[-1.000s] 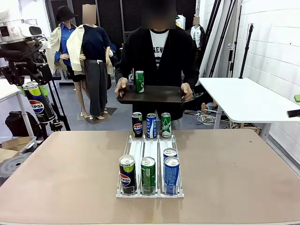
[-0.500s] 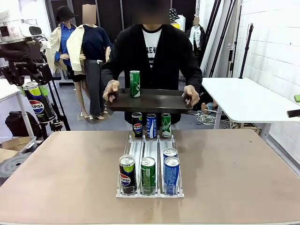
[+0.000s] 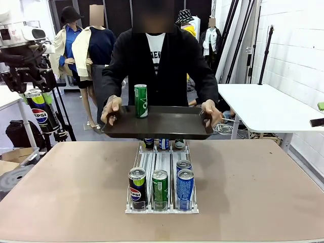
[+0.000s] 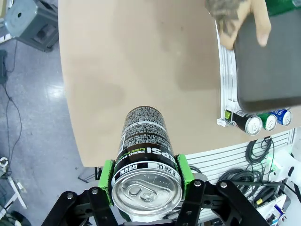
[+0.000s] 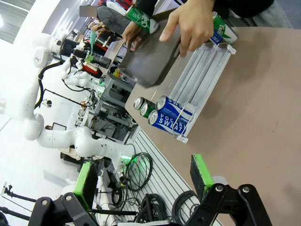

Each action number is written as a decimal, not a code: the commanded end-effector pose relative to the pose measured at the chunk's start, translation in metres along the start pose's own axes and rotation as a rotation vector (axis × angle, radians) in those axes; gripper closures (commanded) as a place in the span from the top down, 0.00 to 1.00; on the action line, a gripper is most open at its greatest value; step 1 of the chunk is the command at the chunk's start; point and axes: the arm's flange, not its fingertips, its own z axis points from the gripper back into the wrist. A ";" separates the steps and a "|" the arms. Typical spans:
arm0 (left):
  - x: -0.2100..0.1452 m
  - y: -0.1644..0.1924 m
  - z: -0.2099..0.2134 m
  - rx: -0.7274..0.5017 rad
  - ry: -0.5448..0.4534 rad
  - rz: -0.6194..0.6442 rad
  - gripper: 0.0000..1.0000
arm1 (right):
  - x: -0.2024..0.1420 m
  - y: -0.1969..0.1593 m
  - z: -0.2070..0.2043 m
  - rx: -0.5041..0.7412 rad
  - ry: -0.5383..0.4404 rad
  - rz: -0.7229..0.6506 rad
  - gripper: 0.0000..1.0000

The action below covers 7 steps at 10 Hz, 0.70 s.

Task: Retrieve and hand over the desired beverage to the person.
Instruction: Place the picked can on the Handle tray extended by the person.

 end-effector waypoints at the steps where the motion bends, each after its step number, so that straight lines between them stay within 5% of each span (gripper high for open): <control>1: -0.004 -0.005 0.007 0.009 0.001 0.018 0.00 | -0.002 0.000 -0.002 -0.009 -0.009 0.003 1.00; 7: -0.007 -0.078 0.053 0.049 -0.018 0.069 0.00 | -0.002 0.000 -0.002 -0.009 -0.009 0.003 1.00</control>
